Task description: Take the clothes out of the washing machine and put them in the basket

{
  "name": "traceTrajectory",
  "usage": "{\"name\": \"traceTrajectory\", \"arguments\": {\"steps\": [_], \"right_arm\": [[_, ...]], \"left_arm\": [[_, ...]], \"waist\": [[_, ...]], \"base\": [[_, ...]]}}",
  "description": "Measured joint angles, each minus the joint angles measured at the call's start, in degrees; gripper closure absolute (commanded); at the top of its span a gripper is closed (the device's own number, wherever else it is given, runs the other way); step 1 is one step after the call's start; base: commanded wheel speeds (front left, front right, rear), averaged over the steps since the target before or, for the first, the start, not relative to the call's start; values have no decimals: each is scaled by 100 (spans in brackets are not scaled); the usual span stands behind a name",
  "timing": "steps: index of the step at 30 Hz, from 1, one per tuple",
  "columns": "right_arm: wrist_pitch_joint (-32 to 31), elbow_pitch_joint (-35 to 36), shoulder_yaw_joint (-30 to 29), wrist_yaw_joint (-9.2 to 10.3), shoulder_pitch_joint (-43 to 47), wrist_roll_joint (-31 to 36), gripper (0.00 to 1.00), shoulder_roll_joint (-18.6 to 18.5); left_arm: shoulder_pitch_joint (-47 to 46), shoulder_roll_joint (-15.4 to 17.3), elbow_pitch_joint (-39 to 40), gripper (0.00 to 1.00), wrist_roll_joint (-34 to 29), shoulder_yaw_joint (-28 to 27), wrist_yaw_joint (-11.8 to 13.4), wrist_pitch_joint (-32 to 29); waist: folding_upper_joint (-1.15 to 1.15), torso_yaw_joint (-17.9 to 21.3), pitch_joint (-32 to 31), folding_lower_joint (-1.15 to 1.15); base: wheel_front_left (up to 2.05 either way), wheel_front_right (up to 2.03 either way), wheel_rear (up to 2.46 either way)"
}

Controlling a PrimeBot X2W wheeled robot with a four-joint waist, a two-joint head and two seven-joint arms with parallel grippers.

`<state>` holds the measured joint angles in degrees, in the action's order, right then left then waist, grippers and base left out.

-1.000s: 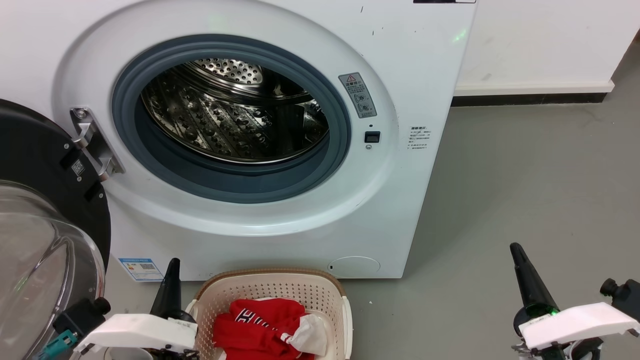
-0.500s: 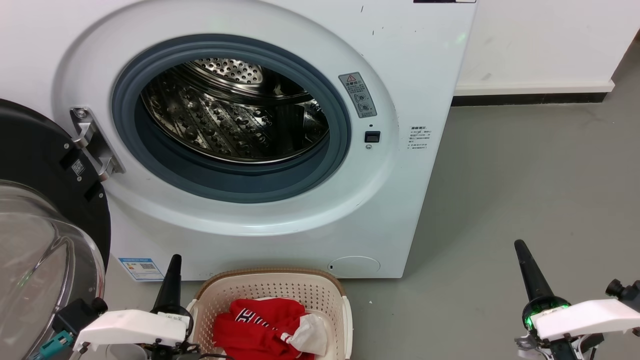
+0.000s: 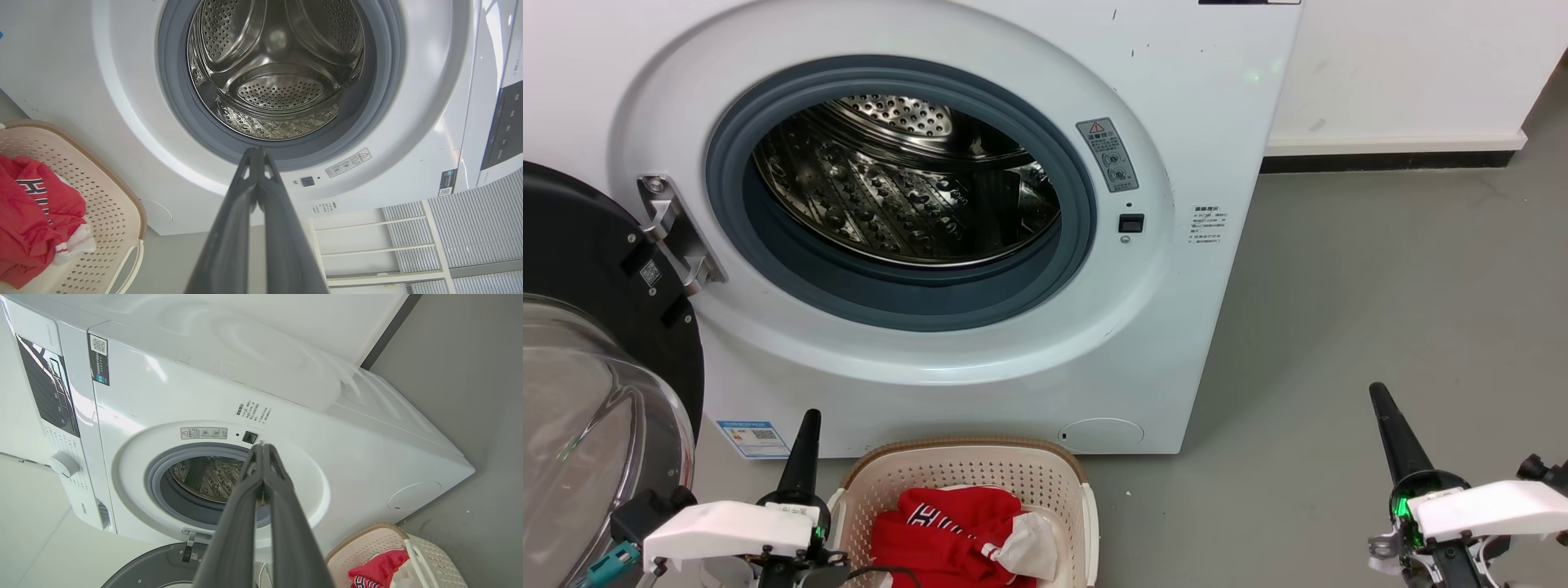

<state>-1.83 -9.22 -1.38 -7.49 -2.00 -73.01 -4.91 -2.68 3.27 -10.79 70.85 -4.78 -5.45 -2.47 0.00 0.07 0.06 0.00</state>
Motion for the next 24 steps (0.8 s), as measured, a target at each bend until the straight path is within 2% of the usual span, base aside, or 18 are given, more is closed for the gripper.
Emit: {"name": "traceTrajectory", "arguments": {"steps": [24], "right_arm": [[-152, -260, -151, 0, -177, -1203, 100, 4]], "left_arm": [[-185, -18, -189, 100, 1217, -102, -111, -238]], "waist": [[0, -4, 6, 0]], "base": [[0, 0, 0]]}}
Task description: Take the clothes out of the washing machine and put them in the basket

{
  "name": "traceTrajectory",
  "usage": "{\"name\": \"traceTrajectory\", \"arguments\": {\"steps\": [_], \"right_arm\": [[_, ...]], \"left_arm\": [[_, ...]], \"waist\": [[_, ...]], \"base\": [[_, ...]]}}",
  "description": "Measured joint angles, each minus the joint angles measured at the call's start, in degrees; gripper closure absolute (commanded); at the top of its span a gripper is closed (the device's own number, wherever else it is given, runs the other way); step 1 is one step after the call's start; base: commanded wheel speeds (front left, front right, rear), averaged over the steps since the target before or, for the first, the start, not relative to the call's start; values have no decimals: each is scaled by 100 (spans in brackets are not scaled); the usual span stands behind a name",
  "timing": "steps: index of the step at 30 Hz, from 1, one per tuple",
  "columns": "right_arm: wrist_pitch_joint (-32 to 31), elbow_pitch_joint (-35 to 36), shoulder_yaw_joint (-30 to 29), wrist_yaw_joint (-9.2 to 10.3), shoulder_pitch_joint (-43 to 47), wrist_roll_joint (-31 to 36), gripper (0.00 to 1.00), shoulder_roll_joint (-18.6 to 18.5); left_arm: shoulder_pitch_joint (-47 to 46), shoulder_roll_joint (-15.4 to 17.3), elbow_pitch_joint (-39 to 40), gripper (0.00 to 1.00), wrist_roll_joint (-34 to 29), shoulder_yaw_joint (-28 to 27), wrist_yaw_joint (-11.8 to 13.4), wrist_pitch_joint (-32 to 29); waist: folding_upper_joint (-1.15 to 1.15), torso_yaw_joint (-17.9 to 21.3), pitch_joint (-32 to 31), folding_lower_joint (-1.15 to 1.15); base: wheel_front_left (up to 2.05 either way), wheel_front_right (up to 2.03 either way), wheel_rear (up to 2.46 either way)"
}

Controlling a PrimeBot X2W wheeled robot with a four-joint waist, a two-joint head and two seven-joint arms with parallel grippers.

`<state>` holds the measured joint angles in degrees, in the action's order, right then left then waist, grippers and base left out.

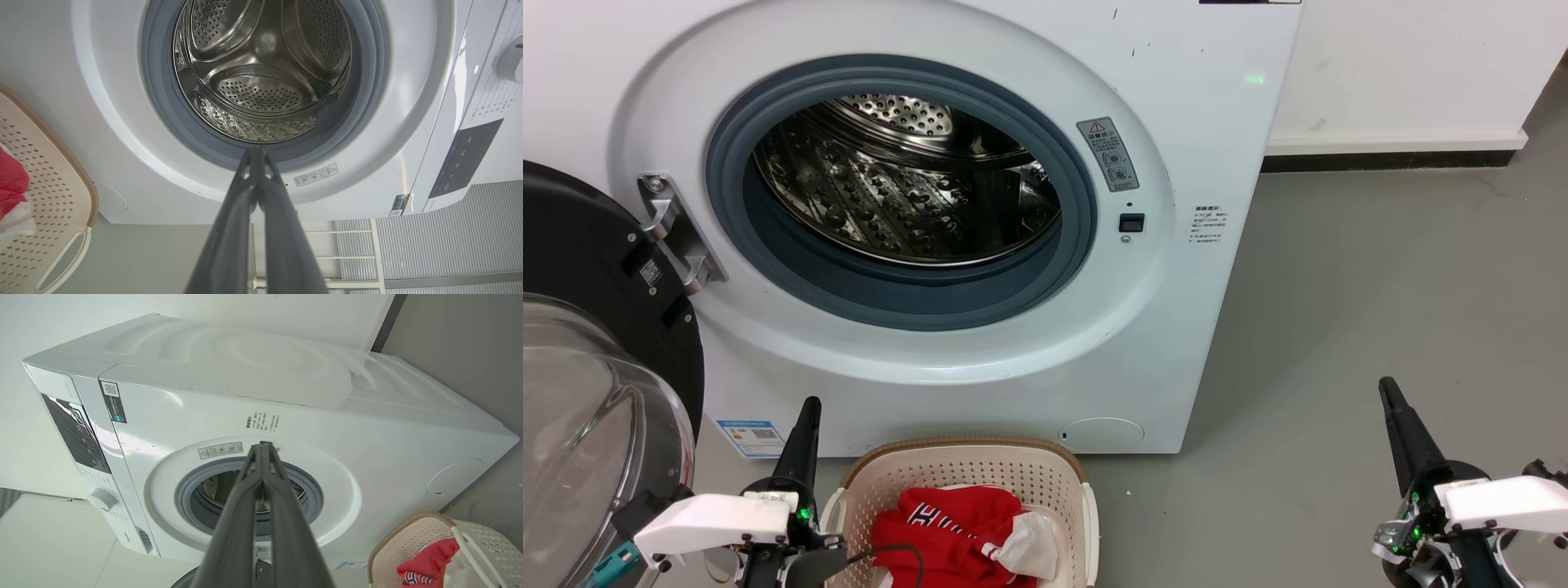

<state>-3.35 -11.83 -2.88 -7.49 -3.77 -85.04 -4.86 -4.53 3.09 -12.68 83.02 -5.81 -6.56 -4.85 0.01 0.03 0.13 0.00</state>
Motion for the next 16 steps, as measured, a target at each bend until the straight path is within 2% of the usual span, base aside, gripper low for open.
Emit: {"name": "traceTrajectory", "arguments": {"steps": [16], "right_arm": [[-80, -152, -89, 0, -130, -684, 100, 10]], "left_arm": [[-93, -10, -109, 100, 691, -45, -59, -115]], "waist": [[0, -2, 4, 0]], "base": [[0, 0, 0]]}}
